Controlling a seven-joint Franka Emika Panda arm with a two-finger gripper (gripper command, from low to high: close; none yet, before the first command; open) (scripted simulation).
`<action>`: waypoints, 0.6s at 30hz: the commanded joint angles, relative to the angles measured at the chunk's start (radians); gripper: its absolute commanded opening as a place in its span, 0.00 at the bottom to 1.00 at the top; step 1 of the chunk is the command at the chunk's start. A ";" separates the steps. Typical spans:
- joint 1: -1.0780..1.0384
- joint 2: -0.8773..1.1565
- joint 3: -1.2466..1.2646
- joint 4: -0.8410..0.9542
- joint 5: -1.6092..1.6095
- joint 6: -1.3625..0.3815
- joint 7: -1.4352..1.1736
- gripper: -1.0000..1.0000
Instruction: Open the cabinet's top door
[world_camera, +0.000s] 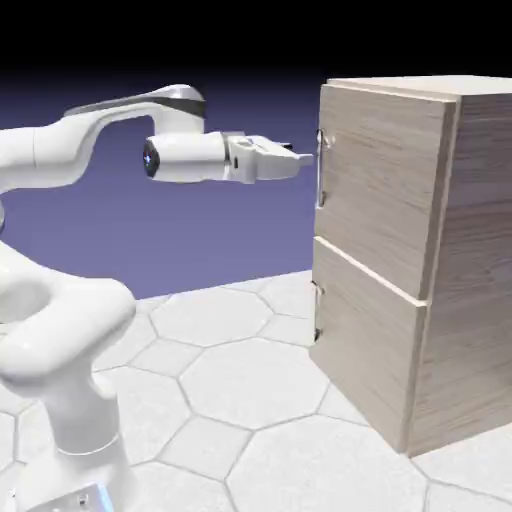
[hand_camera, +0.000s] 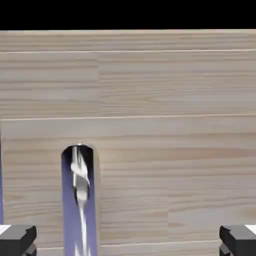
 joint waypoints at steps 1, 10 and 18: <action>-0.015 -0.011 0.019 0.007 0.044 0.000 -0.026 0.50; -0.208 -0.026 0.137 0.126 0.212 -0.045 -0.113 0.50; -0.067 -0.032 0.038 -0.036 0.179 -0.206 -0.147 0.00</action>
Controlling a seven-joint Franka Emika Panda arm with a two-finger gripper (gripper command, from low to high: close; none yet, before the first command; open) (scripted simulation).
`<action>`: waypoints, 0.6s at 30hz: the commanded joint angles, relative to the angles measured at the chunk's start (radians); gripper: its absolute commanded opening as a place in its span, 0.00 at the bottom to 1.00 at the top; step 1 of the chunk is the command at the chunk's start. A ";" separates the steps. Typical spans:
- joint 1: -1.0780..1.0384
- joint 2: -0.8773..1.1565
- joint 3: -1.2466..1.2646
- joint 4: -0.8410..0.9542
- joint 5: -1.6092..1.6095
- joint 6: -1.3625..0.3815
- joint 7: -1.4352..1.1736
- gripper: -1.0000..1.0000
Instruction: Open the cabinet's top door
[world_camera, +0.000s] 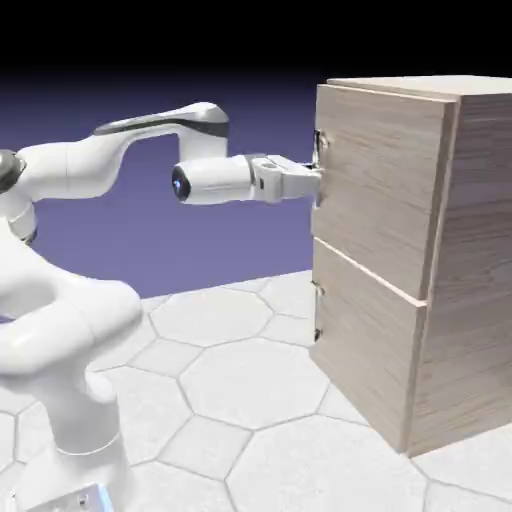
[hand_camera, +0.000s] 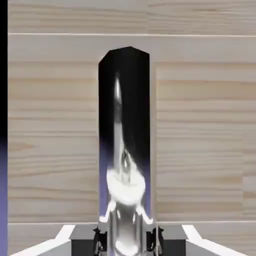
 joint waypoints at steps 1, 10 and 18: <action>0.035 -0.002 -0.025 -0.036 -0.012 -0.030 -0.006 0.00; 0.332 -0.059 -0.319 -0.349 -0.224 -0.320 -0.033 0.00; 0.451 -0.143 -0.609 -0.521 -0.503 -0.549 -0.022 0.00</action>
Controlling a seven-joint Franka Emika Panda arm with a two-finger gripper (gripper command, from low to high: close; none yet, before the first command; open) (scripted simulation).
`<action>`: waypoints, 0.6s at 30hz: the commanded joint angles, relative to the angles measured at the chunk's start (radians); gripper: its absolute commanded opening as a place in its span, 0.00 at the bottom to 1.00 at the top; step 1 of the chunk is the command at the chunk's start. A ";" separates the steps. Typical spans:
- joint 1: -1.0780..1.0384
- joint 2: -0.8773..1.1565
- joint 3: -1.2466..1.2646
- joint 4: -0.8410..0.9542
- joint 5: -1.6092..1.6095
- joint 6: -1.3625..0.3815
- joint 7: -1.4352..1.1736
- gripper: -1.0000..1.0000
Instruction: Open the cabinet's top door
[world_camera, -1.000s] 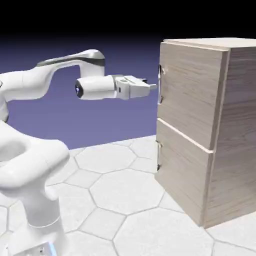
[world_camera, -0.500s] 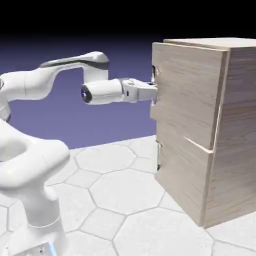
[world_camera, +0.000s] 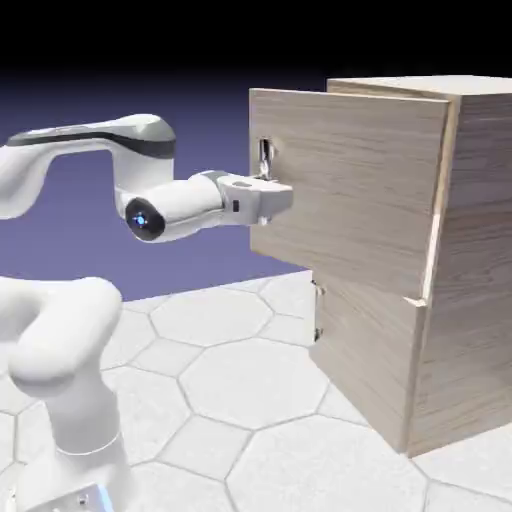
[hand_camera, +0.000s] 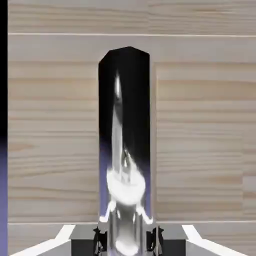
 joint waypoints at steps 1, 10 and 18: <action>0.005 -0.008 -0.036 -0.014 -0.036 -0.026 0.001 0.00; -0.016 -0.026 -0.362 -0.074 -0.368 -0.269 -0.014 0.00; -0.058 0.077 -0.652 -0.036 -0.664 -0.492 -0.072 0.00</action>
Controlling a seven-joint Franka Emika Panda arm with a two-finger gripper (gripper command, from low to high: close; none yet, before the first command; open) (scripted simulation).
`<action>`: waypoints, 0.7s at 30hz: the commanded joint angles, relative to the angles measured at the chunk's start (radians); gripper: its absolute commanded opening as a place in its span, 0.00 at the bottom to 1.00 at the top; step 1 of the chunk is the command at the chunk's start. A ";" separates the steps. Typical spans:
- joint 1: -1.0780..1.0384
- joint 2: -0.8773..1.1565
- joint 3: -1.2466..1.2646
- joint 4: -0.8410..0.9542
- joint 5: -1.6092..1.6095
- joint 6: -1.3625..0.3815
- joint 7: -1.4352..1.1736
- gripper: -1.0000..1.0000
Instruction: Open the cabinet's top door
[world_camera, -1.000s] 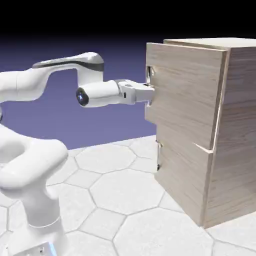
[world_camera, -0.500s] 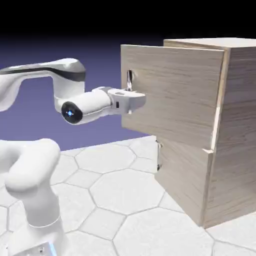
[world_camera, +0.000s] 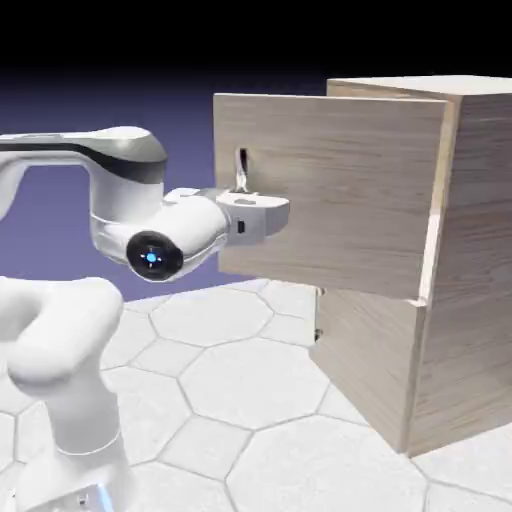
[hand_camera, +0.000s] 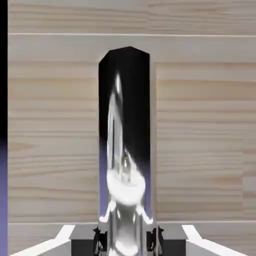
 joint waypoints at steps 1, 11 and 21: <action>-0.002 0.022 -0.036 0.012 -0.037 -0.028 -0.011 0.00; 0.080 0.343 -0.393 0.241 -0.390 -0.354 -0.144 0.00; 0.323 0.703 -0.705 0.590 -0.593 -0.706 -0.297 0.00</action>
